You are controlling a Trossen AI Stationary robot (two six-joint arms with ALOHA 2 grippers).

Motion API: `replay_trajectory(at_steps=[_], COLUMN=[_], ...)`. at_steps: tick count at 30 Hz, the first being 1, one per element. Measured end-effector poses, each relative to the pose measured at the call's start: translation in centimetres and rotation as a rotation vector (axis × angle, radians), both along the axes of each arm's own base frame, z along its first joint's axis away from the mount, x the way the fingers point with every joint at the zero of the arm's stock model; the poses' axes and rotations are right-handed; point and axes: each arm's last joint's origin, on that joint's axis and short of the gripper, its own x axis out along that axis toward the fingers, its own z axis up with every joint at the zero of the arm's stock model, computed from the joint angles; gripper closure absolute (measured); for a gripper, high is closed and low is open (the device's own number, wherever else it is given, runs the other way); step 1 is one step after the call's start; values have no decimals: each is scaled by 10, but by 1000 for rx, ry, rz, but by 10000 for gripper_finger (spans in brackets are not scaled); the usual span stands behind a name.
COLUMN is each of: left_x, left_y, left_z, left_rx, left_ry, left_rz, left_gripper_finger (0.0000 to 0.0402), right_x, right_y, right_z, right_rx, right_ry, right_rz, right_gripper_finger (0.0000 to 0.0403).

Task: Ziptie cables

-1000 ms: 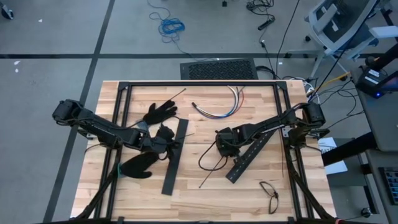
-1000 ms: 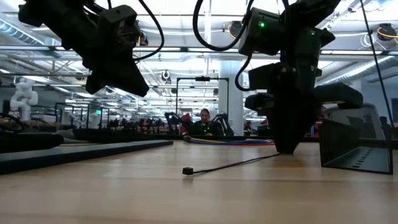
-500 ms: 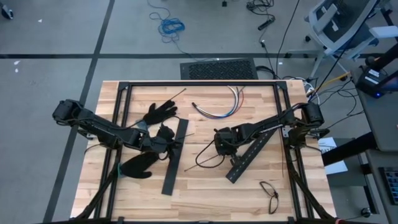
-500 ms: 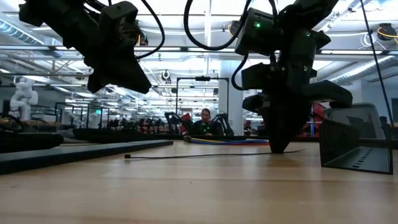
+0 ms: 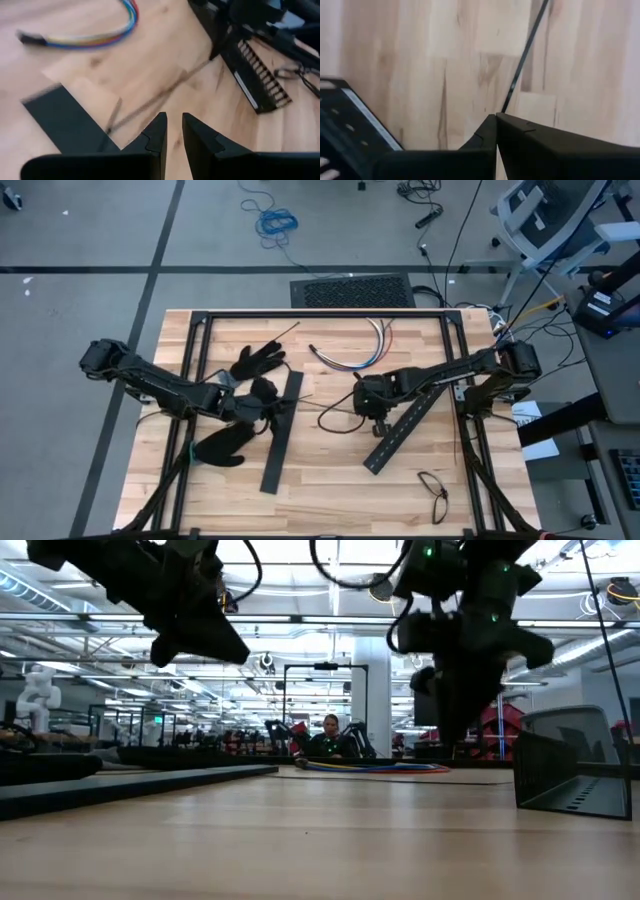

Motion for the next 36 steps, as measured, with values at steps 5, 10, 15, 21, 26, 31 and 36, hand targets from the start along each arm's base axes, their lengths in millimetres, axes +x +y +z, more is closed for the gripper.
replay_trajectory(at_steps=[5,10,15,21,26,31,36], left_x=[-5,-13,-17,-19,-19,-18,-18], left_y=[6,15,23,25,23,22,22], left_z=[10,9,8,7,7,7,7], left_rx=[63,80,50,73,54,33,28], left_ry=[-29,32,84,114,123,123,127], left_rz=[36,70,47,30,-20,-47,-56], left_gripper_finger=[343,343,343,343,343,343,343], right_x=[5,19,28,60,108,136,138], right_y=[-4,-6,-17,-27,-29,-31,-31], right_z=[4,10,10,-15,-22,-33,-46], right_rx=[27,45,86,39,26,20,26], right_ry=[-68,-210,-282,-252,-241,-205,-152], right_rz=[-77,-105,-221,-266,-247,-241,-269], right_gripper_finger=[402,367,282,218,222,232,234])
